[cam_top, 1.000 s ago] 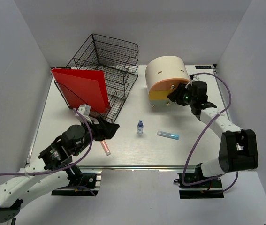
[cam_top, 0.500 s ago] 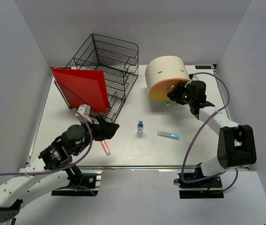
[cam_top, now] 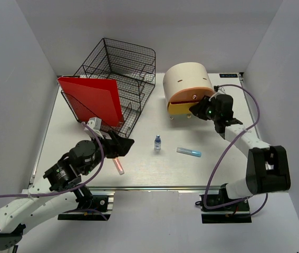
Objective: Organize the desk
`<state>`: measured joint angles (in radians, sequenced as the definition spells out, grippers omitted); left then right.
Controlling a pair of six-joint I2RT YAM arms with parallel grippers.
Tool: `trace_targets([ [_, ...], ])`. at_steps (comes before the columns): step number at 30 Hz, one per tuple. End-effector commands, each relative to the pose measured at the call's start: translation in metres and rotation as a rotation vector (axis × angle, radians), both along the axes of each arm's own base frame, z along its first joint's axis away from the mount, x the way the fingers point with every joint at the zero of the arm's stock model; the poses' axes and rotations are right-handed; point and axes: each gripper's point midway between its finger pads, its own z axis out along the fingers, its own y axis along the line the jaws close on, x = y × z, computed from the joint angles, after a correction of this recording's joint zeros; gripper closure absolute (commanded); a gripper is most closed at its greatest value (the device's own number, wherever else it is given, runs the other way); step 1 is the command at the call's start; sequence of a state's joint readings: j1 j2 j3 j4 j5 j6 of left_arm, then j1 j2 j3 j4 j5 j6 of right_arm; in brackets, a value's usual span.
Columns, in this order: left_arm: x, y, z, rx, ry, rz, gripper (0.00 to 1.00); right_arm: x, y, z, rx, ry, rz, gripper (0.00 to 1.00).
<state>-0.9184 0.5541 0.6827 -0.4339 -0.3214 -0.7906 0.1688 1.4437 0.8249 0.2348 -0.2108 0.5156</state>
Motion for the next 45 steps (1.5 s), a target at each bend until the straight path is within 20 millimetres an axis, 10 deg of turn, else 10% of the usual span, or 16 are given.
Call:
trace_targets([
  [1,-0.002,-0.002,0.003,-0.016,-0.004,-0.012,0.10,-0.011,-0.006,0.022,0.008,-0.071,-0.001,0.84],
  [19,0.010,-0.036,-0.015,0.102,0.046,-0.099,0.07,-0.059,-0.012,0.006,-0.018,-0.024,0.019,0.82],
  [28,0.026,-0.069,-0.041,0.221,0.075,-0.177,0.02,-0.062,-0.007,0.012,-0.036,-0.049,0.087,0.11],
  [45,0.059,-0.114,-0.085,0.611,0.151,-0.055,0.02,-0.129,-0.008,0.045,-0.255,-0.130,0.399,0.53],
])
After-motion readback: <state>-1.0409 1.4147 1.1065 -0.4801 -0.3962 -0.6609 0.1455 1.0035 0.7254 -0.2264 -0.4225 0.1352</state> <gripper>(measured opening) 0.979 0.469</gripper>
